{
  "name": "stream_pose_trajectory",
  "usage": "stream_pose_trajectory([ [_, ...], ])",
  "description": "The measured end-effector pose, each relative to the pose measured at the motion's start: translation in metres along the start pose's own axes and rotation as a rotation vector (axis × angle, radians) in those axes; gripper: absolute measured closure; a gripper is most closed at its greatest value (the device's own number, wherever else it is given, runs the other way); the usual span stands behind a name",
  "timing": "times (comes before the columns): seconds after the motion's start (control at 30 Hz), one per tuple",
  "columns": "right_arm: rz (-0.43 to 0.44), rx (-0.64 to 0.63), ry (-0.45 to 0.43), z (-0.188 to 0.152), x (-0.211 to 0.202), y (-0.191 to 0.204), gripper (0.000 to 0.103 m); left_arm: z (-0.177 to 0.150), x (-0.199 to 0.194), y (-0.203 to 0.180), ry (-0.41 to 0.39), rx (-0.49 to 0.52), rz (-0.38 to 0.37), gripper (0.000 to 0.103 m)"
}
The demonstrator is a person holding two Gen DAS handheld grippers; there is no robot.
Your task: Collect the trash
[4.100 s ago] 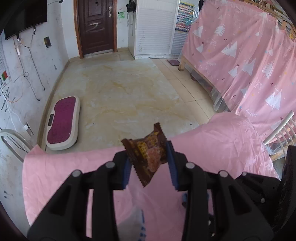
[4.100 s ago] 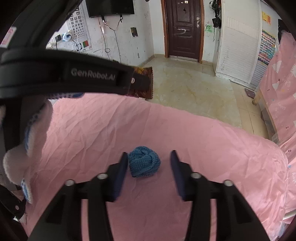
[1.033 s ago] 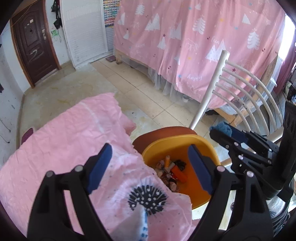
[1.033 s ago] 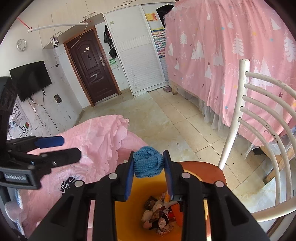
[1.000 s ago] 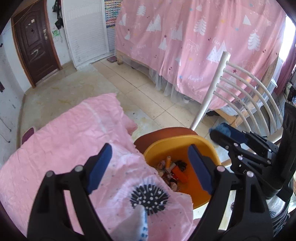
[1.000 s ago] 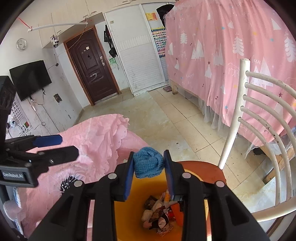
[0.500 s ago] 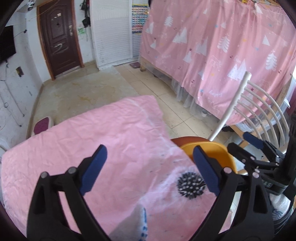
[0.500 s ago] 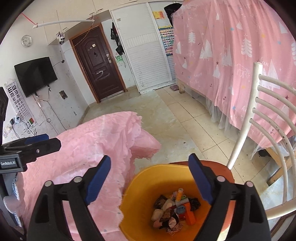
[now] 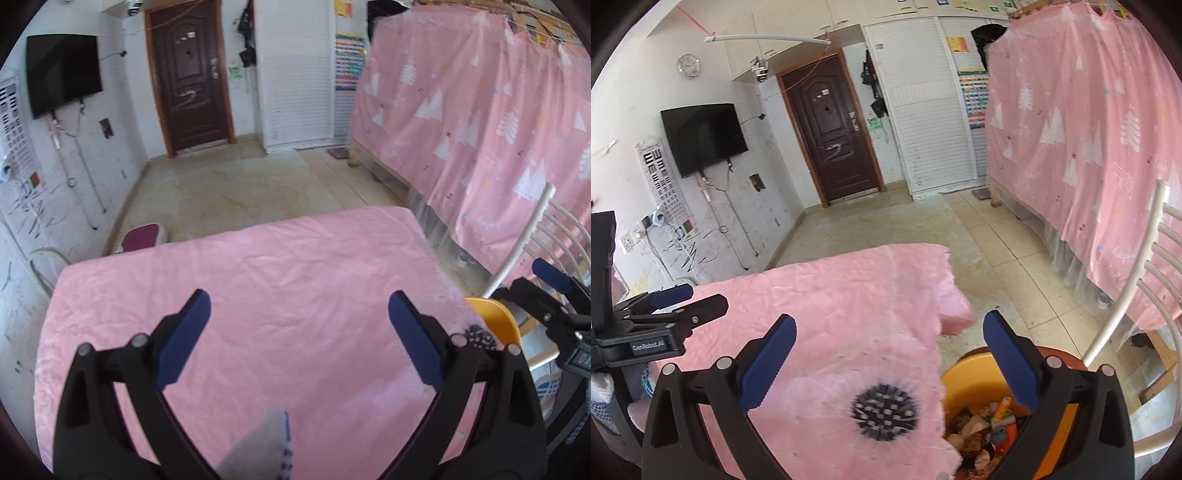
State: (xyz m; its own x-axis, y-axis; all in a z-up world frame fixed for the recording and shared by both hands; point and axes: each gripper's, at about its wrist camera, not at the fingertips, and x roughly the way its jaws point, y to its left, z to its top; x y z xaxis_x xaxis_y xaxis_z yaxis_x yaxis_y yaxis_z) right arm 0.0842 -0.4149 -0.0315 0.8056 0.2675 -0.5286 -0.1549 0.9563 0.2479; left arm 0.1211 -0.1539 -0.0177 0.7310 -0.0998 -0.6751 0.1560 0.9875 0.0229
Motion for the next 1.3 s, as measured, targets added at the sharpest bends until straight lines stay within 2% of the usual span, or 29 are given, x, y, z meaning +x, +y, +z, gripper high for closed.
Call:
stream_pose_trajectory([
  [0.23,0.048,-0.066,0.001,0.006,0.009,0.045,0.011,-0.007,-0.015,0.044,-0.024,-0.079,0.063,0.01],
  [0.6,0.101,-0.146,0.038,0.007,0.028,0.098,0.011,-0.02,-0.024,0.085,-0.028,-0.147,0.091,0.01],
  [1.3,0.102,-0.18,0.046,0.007,0.03,0.115,0.011,-0.023,-0.026,0.103,-0.037,-0.178,0.096,0.01],
])
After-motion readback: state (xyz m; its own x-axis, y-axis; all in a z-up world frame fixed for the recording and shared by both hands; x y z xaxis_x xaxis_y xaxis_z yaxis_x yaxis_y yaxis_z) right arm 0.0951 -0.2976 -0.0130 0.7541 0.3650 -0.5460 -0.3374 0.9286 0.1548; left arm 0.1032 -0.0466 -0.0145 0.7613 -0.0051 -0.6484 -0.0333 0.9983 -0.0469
